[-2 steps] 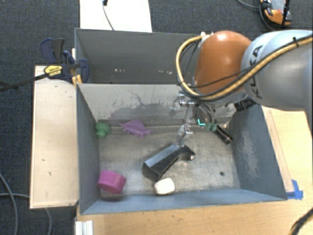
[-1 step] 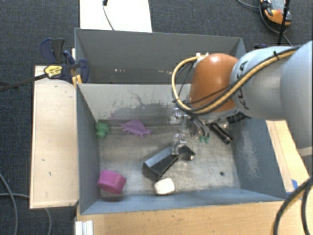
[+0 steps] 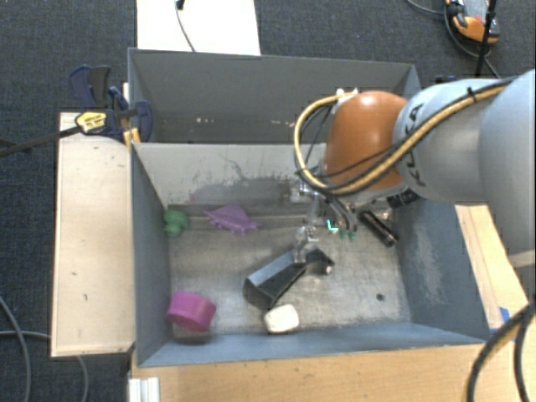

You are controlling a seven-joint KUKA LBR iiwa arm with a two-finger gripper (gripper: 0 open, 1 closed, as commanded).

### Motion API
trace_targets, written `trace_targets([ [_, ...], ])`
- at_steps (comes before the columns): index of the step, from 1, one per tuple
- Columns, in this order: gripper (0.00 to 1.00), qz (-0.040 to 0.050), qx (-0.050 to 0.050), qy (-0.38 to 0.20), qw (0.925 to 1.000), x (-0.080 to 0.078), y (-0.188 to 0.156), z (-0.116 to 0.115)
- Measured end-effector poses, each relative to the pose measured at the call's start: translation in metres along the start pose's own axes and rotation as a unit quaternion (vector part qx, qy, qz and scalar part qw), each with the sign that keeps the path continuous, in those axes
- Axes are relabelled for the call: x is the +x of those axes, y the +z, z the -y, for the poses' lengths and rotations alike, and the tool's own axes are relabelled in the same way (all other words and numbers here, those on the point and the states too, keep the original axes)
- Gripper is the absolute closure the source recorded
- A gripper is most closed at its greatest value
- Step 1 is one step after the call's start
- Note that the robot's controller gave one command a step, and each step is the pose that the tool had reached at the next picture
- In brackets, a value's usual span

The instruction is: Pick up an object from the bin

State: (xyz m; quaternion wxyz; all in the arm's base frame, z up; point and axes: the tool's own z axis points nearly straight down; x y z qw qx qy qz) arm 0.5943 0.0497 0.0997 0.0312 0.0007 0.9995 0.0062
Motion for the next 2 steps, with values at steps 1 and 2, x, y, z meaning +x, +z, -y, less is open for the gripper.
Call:
trace_targets([
  [1, 0.0, 0.0, 0.0, 0.0, 1.0, 0.0, 0.0, 0.0],
  [2, 1.0, -0.0235, 0.005, 0.0, 0.9997, 0.018, 0.015, 0.003],
])
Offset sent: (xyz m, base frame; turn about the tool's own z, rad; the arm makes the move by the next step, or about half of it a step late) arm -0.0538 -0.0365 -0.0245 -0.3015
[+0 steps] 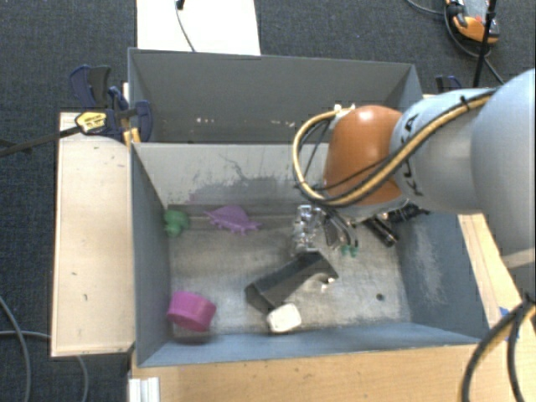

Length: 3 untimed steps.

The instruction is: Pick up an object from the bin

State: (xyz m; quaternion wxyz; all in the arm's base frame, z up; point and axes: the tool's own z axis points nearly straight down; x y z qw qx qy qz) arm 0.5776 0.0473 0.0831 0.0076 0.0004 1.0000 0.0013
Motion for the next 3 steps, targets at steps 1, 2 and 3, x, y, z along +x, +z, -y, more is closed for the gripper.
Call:
trace_targets([
  [1, 0.0, -0.0033, 0.001, 0.001, 1.0, 0.002, 0.002, 0.0012],
  [2, 1.0, -0.0044, 0.001, 0.002, 1.0, 0.0028, 0.0026, 0.0007],
  [3, 0.0, -0.0041, 0.001, 0.002, 1.0, 0.0026, 0.0025, 0.0007],
])
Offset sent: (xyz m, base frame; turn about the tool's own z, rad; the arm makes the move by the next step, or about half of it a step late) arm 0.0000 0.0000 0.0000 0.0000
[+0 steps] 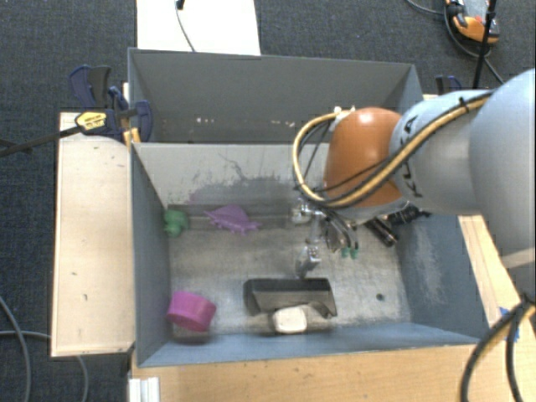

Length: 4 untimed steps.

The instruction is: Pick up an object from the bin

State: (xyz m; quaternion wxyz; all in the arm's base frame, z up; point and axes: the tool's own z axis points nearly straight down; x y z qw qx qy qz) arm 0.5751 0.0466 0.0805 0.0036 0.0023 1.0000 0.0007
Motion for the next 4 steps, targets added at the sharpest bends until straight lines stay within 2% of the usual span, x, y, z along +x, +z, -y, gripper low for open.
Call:
trace_targets([
  [1, 0.0, 0.0001, 0.0, 0.0, 1.0, 0.0, 0.0, 0.0],
  [2, 0.0, 0.0027, 0.0, -0.029, 0.9996, 0.014, 0.0, 0.005],
  [3, 0.0, 0.0149, -0.001, -0.159, 0.9871, 0.035, -0.001, 0.009],
  [4, 0.0, 0.0203, 0.003, -0.246, 0.9691, 0.042, -0.007, 0.002],
])
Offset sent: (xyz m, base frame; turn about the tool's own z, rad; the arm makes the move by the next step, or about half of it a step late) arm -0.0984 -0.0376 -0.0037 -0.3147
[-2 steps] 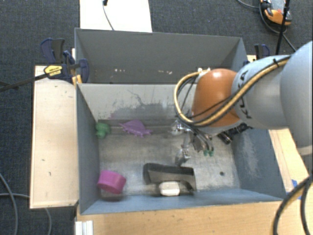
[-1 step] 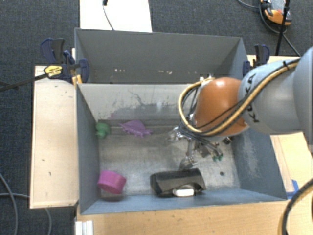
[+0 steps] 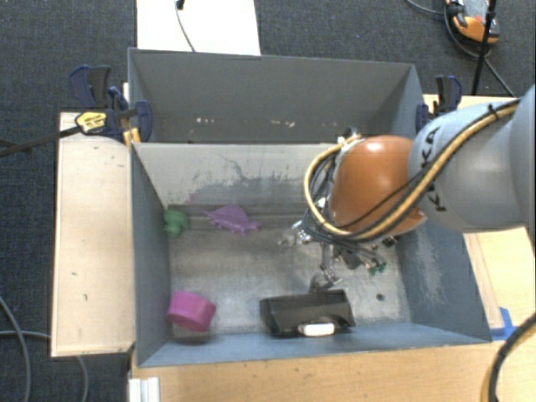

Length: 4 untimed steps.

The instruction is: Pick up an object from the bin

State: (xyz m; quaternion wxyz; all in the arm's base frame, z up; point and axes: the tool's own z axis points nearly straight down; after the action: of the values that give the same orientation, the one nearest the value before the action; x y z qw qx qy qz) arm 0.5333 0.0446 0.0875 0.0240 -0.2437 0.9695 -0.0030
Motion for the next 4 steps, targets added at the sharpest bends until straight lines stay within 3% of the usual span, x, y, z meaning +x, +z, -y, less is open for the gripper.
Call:
trace_targets([
  [1, 0.0, -0.0072, -0.003, 0.087, 0.9962, 0.015, -0.036, 0.003],
  [2, 1.0, 0.0123, 0.003, -0.034, 0.9993, 0.021, 0.006, -0.027],
  [3, 1.0, 0.0122, 0.003, -0.034, 0.9993, 0.021, 0.006, -0.027],
  [4, 1.0, -0.0138, -0.007, -0.038, 0.9992, 0.017, -0.034, -0.041],
])
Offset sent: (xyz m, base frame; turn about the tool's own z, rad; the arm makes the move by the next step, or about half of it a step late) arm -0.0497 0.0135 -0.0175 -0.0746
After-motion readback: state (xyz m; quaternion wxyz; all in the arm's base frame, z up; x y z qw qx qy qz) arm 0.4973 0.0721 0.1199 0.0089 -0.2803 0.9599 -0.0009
